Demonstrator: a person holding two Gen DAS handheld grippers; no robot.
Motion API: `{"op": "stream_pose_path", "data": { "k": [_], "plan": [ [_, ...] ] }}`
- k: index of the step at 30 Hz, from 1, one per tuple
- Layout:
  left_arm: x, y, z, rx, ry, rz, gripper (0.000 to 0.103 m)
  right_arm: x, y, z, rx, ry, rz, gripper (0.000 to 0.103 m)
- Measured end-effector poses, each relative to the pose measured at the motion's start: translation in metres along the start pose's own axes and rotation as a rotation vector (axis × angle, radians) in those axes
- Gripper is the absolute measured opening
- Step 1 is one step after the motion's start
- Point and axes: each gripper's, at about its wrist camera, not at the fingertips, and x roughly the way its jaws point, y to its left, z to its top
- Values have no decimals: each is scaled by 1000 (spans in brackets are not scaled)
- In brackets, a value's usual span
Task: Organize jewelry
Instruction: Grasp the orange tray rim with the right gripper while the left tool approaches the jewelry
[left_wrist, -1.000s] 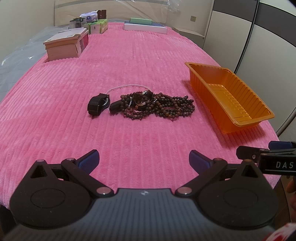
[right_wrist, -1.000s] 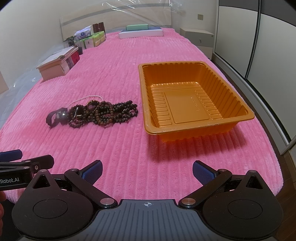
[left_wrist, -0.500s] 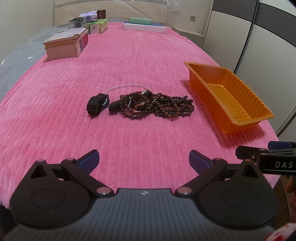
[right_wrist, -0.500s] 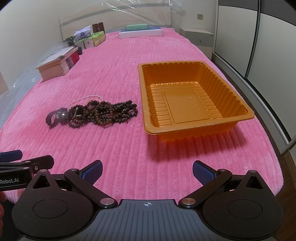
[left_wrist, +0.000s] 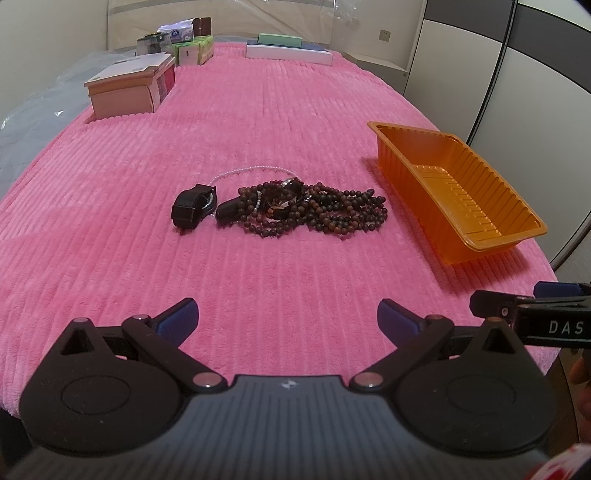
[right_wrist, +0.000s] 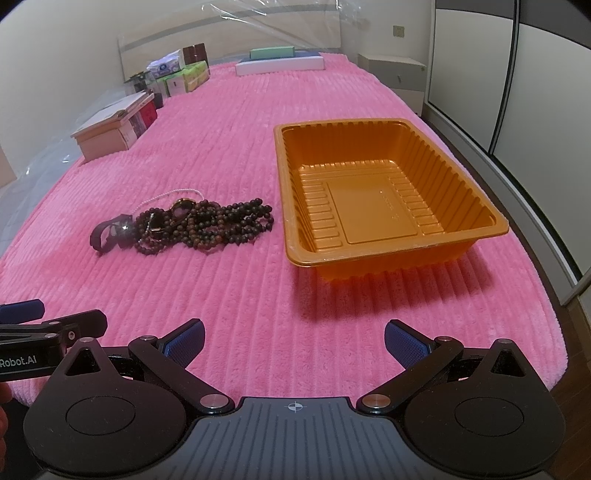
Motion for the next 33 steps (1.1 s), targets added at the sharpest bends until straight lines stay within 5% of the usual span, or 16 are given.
{"op": "stream_pose_path", "data": {
  "k": [5, 16, 19, 25, 30, 33],
  "plan": [
    [1, 5, 5, -26, -7, -20, 102, 1, -9, 1, 30, -22, -3, 103],
    [17, 16, 34, -106, -18, -94, 102, -16, -82, 44, 106, -225, -39, 101],
    [25, 16, 39, -113, -19, -99, 102, -3, -113, 58, 123, -243, -63, 80],
    [40, 8, 44, -94, -7, -111, 102, 36, -168, 71, 124, -220, -108, 61],
    [54, 2, 49, -86, 4, -117, 102, 66, -198, 75, 135, -142, -54, 36],
    [60, -2, 52, -79, 11, -122, 102, 75, -208, 74, 151, -119, -2, 29]
  ]
}}
